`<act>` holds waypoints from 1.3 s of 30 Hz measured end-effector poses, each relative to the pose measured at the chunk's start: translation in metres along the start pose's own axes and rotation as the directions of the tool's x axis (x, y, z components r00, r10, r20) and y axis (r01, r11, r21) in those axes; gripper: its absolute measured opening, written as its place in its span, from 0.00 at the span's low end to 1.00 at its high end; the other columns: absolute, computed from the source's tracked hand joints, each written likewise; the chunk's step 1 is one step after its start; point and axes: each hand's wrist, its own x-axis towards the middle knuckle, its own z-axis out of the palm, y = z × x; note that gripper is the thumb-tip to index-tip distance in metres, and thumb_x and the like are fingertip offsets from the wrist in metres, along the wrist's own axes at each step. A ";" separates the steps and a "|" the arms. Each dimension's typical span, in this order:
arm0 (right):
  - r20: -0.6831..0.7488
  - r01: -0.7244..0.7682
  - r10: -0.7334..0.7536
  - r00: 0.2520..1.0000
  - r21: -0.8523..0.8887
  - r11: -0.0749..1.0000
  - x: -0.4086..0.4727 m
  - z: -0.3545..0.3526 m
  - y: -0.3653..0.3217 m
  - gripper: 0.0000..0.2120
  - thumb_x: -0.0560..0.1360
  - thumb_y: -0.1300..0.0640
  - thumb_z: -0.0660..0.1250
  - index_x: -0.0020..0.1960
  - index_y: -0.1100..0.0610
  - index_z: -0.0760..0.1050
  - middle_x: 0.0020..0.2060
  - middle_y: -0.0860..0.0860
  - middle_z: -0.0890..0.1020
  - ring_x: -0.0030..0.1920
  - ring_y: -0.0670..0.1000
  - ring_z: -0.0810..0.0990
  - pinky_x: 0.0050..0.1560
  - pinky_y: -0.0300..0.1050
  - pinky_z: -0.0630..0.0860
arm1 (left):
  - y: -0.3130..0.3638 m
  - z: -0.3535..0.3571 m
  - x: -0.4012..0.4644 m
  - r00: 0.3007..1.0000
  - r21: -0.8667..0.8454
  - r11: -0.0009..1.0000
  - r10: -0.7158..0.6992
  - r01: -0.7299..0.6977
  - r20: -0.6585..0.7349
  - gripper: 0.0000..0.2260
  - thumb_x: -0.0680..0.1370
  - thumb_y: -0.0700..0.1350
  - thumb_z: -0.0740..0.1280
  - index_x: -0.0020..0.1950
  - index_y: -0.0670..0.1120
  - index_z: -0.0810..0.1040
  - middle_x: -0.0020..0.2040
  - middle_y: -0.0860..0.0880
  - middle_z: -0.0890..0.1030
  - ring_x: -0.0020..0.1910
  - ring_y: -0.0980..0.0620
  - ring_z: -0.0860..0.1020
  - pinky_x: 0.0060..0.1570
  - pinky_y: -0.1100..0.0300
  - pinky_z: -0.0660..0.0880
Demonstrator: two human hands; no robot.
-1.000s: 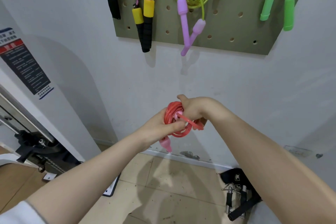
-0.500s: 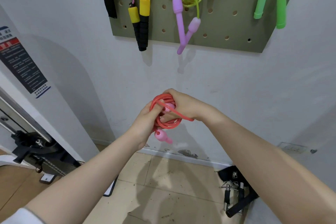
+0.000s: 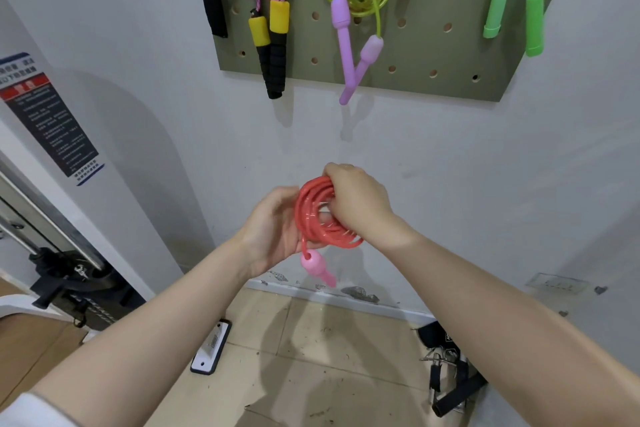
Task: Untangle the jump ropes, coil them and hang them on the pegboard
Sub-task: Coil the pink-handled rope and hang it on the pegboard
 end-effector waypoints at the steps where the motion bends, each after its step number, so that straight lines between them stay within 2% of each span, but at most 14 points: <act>1: -0.030 -0.016 0.015 0.999 -0.045 0.999 -0.002 0.004 0.002 0.11 0.70 0.65 0.61 0.52 0.57 0.70 0.49 0.54 0.77 0.50 0.58 0.76 0.40 0.47 0.68 | 0.003 0.006 -0.003 1.000 0.117 0.993 -0.002 -0.001 0.025 0.16 0.73 0.51 0.61 0.53 0.42 0.75 0.43 0.41 0.77 0.40 0.44 0.75 0.43 0.55 0.72; 4: 0.011 -0.086 0.086 0.996 -0.008 0.996 -0.004 0.012 0.005 0.14 0.69 0.66 0.58 0.53 0.57 0.70 0.49 0.55 0.77 0.49 0.59 0.76 0.40 0.47 0.69 | 0.001 0.017 -0.004 0.998 0.426 0.902 0.043 -0.062 0.055 0.08 0.76 0.43 0.68 0.53 0.43 0.74 0.37 0.47 0.78 0.34 0.52 0.76 0.36 0.63 0.72; 6: 0.004 -0.115 0.115 0.993 0.067 0.991 -0.002 0.012 0.005 0.15 0.68 0.66 0.58 0.53 0.57 0.72 0.49 0.55 0.78 0.48 0.58 0.76 0.41 0.46 0.70 | -0.004 0.014 -0.002 0.995 0.430 0.901 0.086 -0.059 -0.043 0.09 0.76 0.36 0.67 0.54 0.46 0.75 0.35 0.51 0.80 0.31 0.57 0.79 0.30 0.68 0.73; 8: 0.032 -0.118 0.114 0.993 0.240 0.964 0.000 0.009 0.005 0.12 0.68 0.66 0.61 0.50 0.58 0.75 0.46 0.54 0.80 0.47 0.56 0.77 0.43 0.47 0.73 | -0.007 0.008 0.002 0.978 0.399 0.916 0.114 -0.036 -0.172 0.09 0.74 0.34 0.67 0.53 0.44 0.77 0.38 0.47 0.80 0.34 0.53 0.78 0.32 0.65 0.73; 11: 0.250 -0.157 -0.001 0.968 0.614 0.774 0.000 -0.004 0.010 0.12 0.69 0.67 0.68 0.52 0.62 0.76 0.44 0.55 0.81 0.44 0.50 0.78 0.51 0.49 0.75 | -0.003 -0.001 0.003 0.949 0.425 0.904 0.170 -0.042 -0.266 0.10 0.72 0.31 0.65 0.44 0.46 0.78 0.35 0.48 0.78 0.35 0.52 0.75 0.37 0.61 0.72; 13: 0.351 -0.178 -0.128 0.928 0.716 0.675 -0.002 -0.013 0.016 0.16 0.71 0.68 0.69 0.58 0.60 0.74 0.49 0.54 0.81 0.47 0.47 0.79 0.54 0.42 0.76 | 0.002 -0.004 0.001 0.958 0.488 0.869 0.202 -0.080 -0.203 0.10 0.67 0.35 0.66 0.45 0.47 0.78 0.36 0.49 0.79 0.35 0.53 0.77 0.37 0.61 0.73; 15: 0.374 -0.142 -0.217 0.901 0.730 0.668 -0.004 -0.015 0.020 0.27 0.71 0.68 0.70 0.65 0.52 0.68 0.53 0.46 0.78 0.52 0.42 0.78 0.53 0.31 0.74 | 0.008 -0.003 -0.001 0.974 0.542 0.834 0.195 -0.104 -0.113 0.16 0.64 0.37 0.64 0.50 0.46 0.78 0.40 0.48 0.81 0.38 0.54 0.78 0.39 0.60 0.75; 17: 0.366 -0.118 -0.246 0.898 0.737 0.666 -0.003 -0.013 0.022 0.32 0.70 0.69 0.70 0.68 0.49 0.64 0.54 0.44 0.77 0.54 0.42 0.77 0.55 0.31 0.73 | 0.011 -0.005 0.001 0.975 0.574 0.809 0.208 -0.128 -0.076 0.15 0.67 0.32 0.64 0.49 0.45 0.77 0.40 0.48 0.80 0.37 0.56 0.78 0.39 0.62 0.74; 20: 0.329 -0.069 -0.233 0.915 0.698 0.713 -0.002 -0.011 0.024 0.23 0.69 0.70 0.69 0.54 0.46 0.70 0.46 0.45 0.79 0.45 0.42 0.78 0.49 0.33 0.74 | 0.017 -0.005 0.004 0.963 0.636 0.755 0.260 -0.160 -0.066 0.15 0.71 0.25 0.60 0.44 0.46 0.74 0.35 0.50 0.76 0.32 0.58 0.74 0.34 0.65 0.70; 23: 0.242 0.004 -0.179 0.954 0.584 0.812 0.003 -0.006 0.027 0.17 0.70 0.64 0.69 0.46 0.43 0.71 0.40 0.43 0.78 0.40 0.42 0.77 0.43 0.35 0.73 | 0.018 -0.003 0.009 0.955 0.646 0.739 0.292 -0.194 -0.048 0.15 0.74 0.29 0.64 0.49 0.50 0.74 0.38 0.52 0.76 0.33 0.60 0.74 0.35 0.68 0.71; 27: 0.152 -0.048 -0.063 0.986 0.632 0.773 0.003 0.003 0.038 0.09 0.72 0.61 0.66 0.52 0.55 0.77 0.45 0.52 0.82 0.43 0.48 0.80 0.47 0.45 0.76 | 0.016 0.002 0.015 0.948 0.506 0.824 0.315 -0.255 -0.034 0.15 0.74 0.33 0.67 0.53 0.51 0.76 0.44 0.53 0.81 0.43 0.60 0.80 0.45 0.68 0.76; 32: 0.131 -0.146 0.068 0.989 0.821 0.552 -0.002 0.007 0.044 0.08 0.75 0.58 0.65 0.52 0.61 0.78 0.41 0.55 0.81 0.40 0.48 0.79 0.40 0.40 0.75 | 0.012 0.009 0.023 0.948 0.427 0.874 0.302 -0.231 -0.105 0.09 0.76 0.37 0.67 0.52 0.49 0.76 0.37 0.55 0.82 0.37 0.57 0.81 0.38 0.63 0.78; 36: 0.282 -0.223 0.013 0.959 0.729 0.647 0.003 0.000 0.046 0.06 0.77 0.57 0.64 0.49 0.58 0.77 0.40 0.50 0.81 0.41 0.46 0.78 0.47 0.42 0.73 | 0.017 0.020 0.033 0.898 0.422 0.848 0.414 -0.321 -0.148 0.07 0.78 0.36 0.64 0.51 0.46 0.77 0.34 0.58 0.80 0.32 0.63 0.77 0.37 0.69 0.73; 39: 0.227 -0.128 -0.059 0.972 0.724 0.678 0.015 -0.023 0.051 0.26 0.71 0.58 0.72 0.66 0.56 0.67 0.54 0.49 0.77 0.54 0.46 0.77 0.54 0.38 0.72 | 0.032 0.026 0.037 0.902 0.468 0.813 0.426 -0.347 -0.072 0.08 0.78 0.36 0.63 0.49 0.47 0.78 0.28 0.58 0.77 0.28 0.62 0.73 0.35 0.69 0.72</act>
